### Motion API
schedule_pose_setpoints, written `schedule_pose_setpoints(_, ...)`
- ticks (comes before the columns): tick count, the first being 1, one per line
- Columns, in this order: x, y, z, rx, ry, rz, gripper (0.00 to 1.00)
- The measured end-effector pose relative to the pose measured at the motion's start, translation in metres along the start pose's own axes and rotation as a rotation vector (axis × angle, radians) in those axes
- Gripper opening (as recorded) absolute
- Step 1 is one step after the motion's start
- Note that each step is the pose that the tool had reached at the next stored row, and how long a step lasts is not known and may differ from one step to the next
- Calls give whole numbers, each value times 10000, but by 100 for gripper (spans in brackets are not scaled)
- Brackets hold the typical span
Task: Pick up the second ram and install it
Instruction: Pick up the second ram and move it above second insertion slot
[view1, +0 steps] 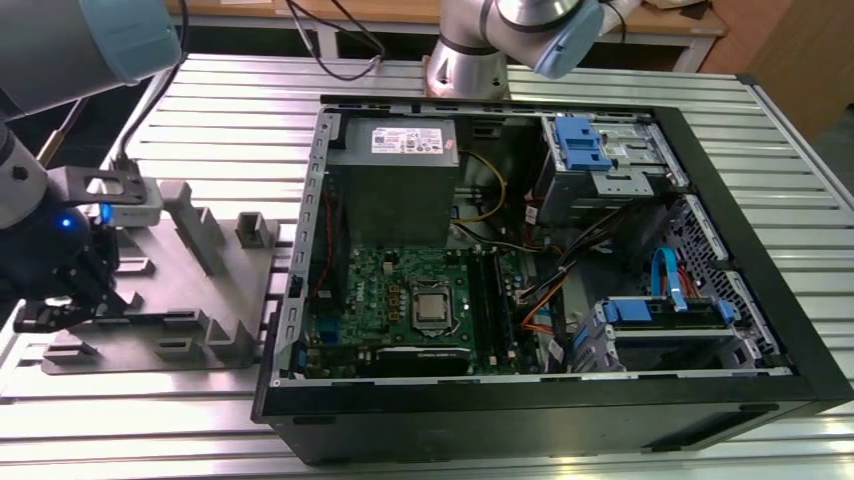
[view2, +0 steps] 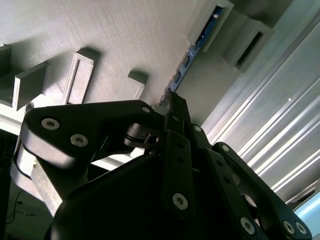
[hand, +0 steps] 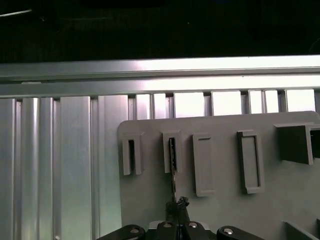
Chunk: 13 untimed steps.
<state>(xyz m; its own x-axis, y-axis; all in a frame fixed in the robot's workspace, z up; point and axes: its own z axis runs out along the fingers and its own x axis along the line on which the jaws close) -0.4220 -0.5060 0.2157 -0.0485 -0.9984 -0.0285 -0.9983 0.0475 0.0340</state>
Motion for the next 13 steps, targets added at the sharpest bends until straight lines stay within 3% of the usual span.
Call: schedule_pose_setpoints(13, 1, -4, 20, 0, -8, -184, 8)
